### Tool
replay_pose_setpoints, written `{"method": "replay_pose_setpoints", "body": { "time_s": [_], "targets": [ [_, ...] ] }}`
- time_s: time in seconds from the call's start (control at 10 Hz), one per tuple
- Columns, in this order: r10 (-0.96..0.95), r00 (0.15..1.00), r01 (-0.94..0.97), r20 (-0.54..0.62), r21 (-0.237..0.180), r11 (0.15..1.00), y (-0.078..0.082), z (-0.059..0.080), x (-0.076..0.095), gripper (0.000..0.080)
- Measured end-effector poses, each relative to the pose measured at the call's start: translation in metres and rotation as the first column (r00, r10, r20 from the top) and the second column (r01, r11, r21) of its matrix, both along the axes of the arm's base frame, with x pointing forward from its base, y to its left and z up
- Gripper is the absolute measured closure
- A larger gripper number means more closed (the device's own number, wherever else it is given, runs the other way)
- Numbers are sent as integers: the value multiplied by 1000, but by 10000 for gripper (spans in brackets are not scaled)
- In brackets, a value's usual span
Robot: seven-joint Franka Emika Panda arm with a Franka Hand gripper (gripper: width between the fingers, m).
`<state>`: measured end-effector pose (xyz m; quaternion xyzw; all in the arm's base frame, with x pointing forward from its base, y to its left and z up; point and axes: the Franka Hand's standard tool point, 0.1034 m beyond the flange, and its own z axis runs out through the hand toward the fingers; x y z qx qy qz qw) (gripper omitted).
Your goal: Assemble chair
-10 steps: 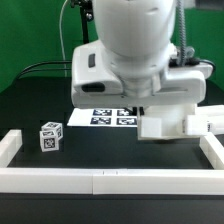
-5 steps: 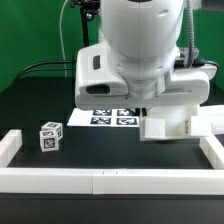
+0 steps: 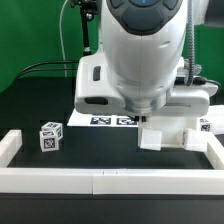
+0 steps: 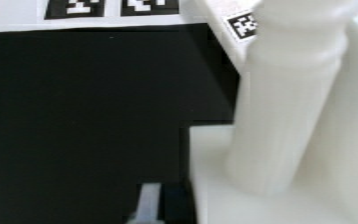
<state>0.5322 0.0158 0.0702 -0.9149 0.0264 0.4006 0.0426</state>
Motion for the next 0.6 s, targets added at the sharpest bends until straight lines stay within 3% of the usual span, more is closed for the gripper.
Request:
{"method": "replay_pose_setpoints", "body": {
  "time_s": [0.2,0.3,0.6],
  "targets": [
    [56,997,-52,-46,86,995,2,4,1,770],
    [60,997,-55,-48,101,993,-2,0,2,770],
    [44,998,-40,-50,86,995,-4,-1,2,770]
  ]
}}
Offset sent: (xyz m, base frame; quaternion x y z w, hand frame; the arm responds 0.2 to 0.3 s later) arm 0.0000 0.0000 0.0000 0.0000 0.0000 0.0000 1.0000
